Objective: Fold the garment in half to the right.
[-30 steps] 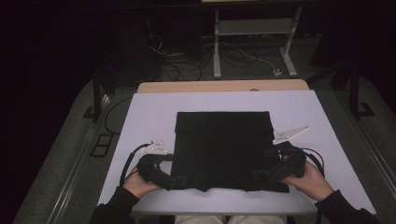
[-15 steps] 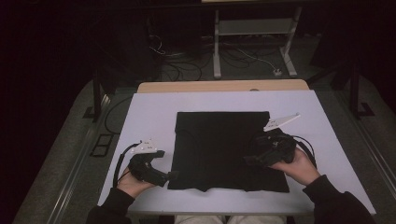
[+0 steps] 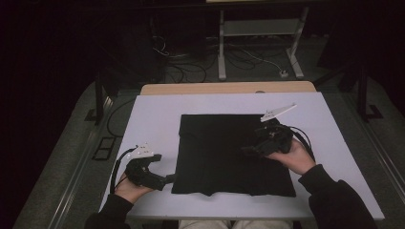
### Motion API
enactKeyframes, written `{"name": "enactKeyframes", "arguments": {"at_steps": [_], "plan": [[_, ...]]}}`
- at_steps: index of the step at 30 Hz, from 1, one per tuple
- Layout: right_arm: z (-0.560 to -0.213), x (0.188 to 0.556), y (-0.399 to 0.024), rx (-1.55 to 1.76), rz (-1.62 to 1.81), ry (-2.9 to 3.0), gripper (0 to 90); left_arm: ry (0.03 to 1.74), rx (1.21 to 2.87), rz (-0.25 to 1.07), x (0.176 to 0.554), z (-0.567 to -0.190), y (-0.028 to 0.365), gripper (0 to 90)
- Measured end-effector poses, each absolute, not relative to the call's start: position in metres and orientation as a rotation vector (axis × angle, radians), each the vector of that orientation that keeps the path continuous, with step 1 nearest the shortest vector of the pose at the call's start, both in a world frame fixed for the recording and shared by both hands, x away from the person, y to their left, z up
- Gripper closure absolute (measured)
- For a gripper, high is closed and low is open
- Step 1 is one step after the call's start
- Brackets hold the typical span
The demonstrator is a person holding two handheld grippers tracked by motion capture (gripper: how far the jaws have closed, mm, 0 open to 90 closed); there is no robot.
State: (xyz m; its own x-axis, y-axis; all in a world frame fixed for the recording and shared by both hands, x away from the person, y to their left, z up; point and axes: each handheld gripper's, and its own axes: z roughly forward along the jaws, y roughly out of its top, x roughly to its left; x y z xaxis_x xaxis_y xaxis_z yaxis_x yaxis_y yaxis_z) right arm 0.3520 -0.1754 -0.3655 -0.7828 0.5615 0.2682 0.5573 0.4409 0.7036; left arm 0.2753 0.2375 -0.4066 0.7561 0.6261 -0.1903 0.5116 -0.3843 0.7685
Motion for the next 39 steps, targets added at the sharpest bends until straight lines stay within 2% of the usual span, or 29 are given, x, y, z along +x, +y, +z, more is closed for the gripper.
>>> {"name": "enactKeyframes", "arguments": {"at_steps": [24, 39], "plan": [[-0.355, 0.41, -0.126, 0.972, 1.247, 2.68, 0.0, 0.843, 2.134, 0.176, 0.265, -0.422, 0.245, 0.0], [-0.35, 0.438, -0.096, 0.959, 1.217, 2.676, 0.0, 0.79, 2.2, 0.128, 0.265, -0.434, 0.23, 0.0]]}}
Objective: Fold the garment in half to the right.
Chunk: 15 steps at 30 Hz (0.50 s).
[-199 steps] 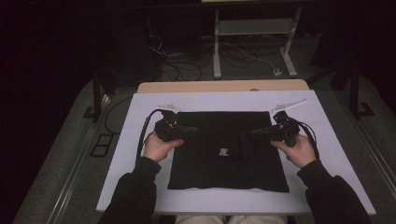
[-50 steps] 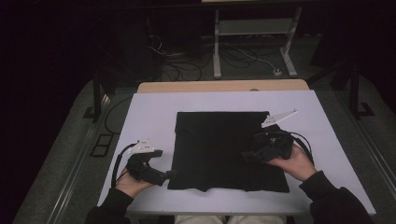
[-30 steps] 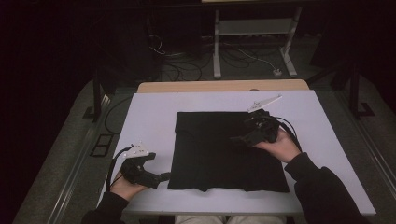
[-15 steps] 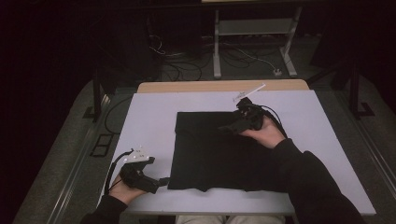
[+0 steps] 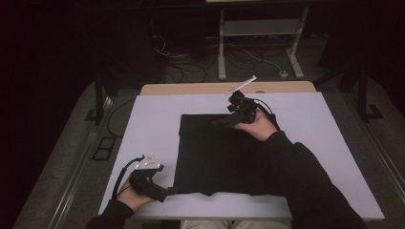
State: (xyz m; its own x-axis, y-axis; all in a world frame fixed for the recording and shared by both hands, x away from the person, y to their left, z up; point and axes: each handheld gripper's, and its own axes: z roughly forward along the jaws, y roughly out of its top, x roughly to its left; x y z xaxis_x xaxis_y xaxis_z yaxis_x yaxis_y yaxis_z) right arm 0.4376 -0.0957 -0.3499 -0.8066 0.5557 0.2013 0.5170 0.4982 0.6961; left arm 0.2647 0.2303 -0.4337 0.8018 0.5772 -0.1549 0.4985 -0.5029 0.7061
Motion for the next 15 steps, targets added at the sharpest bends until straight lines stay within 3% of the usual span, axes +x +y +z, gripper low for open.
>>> {"name": "enactKeyframes", "arguments": {"at_steps": [15], "plan": [[-0.353, 0.456, -0.074, 0.963, 1.193, 2.684, 0.0, 0.766, 2.248, 0.101, 0.269, -0.44, 0.226, 0.0]]}}
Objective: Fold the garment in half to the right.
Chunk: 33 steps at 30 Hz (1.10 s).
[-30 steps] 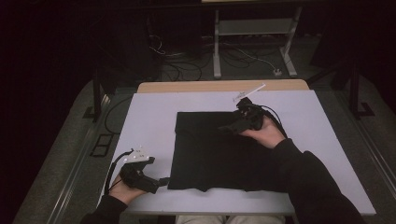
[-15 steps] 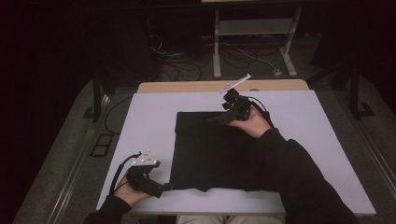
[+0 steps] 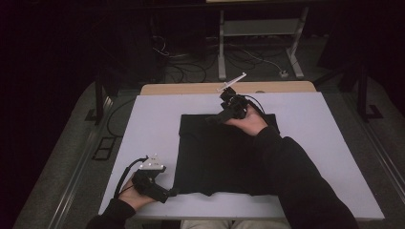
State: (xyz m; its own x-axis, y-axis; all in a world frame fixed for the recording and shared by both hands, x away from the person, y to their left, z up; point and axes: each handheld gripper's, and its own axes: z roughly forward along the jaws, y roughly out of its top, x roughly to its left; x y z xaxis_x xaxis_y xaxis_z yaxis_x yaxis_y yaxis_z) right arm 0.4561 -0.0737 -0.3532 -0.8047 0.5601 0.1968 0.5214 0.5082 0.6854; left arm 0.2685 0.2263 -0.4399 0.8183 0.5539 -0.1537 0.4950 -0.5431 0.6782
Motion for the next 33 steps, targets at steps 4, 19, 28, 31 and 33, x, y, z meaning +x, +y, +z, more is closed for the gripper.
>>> {"name": "enactKeyframes", "arguments": {"at_steps": [4, 19, 28, 31, 33], "plan": [[-0.356, 0.46, -0.07, 0.97, 1.19, 2.684, 0.0, 0.745, 2.284, 0.079, 0.27, -0.442, 0.225, 0.0], [-0.363, 0.477, -0.048, 0.97, 1.185, 2.686, 0.0, 0.733, 2.303, 0.037, 0.269, -0.444, 0.22, 1.0], [-0.369, 0.49, -0.032, 0.97, 1.182, 2.69, 0.0, 0.712, 2.297, 0.065, 0.267, -0.443, 0.22, 13.1], [-0.37, 0.494, -0.028, 0.973, 1.181, 2.691, 0.0, 0.715, 2.289, 0.08, 0.267, -0.444, 0.22, 15.6], [-0.37, 0.495, -0.025, 0.976, 1.186, 2.69, 0.0, 0.718, 2.29, 0.082, 0.267, -0.444, 0.219, 16.8]]}}
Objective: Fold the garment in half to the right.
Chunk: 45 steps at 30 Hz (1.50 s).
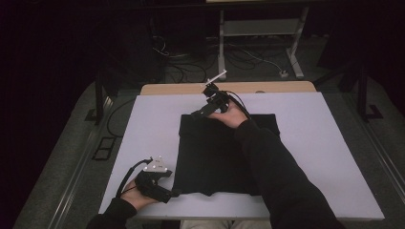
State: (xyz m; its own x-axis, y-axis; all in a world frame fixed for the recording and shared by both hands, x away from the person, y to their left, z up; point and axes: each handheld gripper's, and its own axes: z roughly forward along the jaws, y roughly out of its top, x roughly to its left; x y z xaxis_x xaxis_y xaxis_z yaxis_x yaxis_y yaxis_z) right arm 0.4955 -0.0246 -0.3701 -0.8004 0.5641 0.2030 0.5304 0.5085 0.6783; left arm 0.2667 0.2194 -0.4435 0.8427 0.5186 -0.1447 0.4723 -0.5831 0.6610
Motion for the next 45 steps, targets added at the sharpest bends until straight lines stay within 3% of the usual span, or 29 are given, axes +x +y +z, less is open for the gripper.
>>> {"name": "enactKeyframes", "arguments": {"at_steps": [9, 36, 45], "plan": [[-0.374, 0.506, -0.017, 1.003, 1.181, 2.682, 0.0, 0.698, 2.303, 0.139, 0.267, -0.443, 0.218, 33.0], [-0.414, 0.529, 0.0, 1.057, 1.151, 2.663, 0.9, 0.68, 2.299, 0.019, 0.277, -0.439, 0.214, 79.7], [-0.425, 0.535, 0.003, 1.093, 1.202, 2.653, 2.3, 0.672, 2.284, 0.033, 0.277, -0.436, 0.214, 86.0]]}}
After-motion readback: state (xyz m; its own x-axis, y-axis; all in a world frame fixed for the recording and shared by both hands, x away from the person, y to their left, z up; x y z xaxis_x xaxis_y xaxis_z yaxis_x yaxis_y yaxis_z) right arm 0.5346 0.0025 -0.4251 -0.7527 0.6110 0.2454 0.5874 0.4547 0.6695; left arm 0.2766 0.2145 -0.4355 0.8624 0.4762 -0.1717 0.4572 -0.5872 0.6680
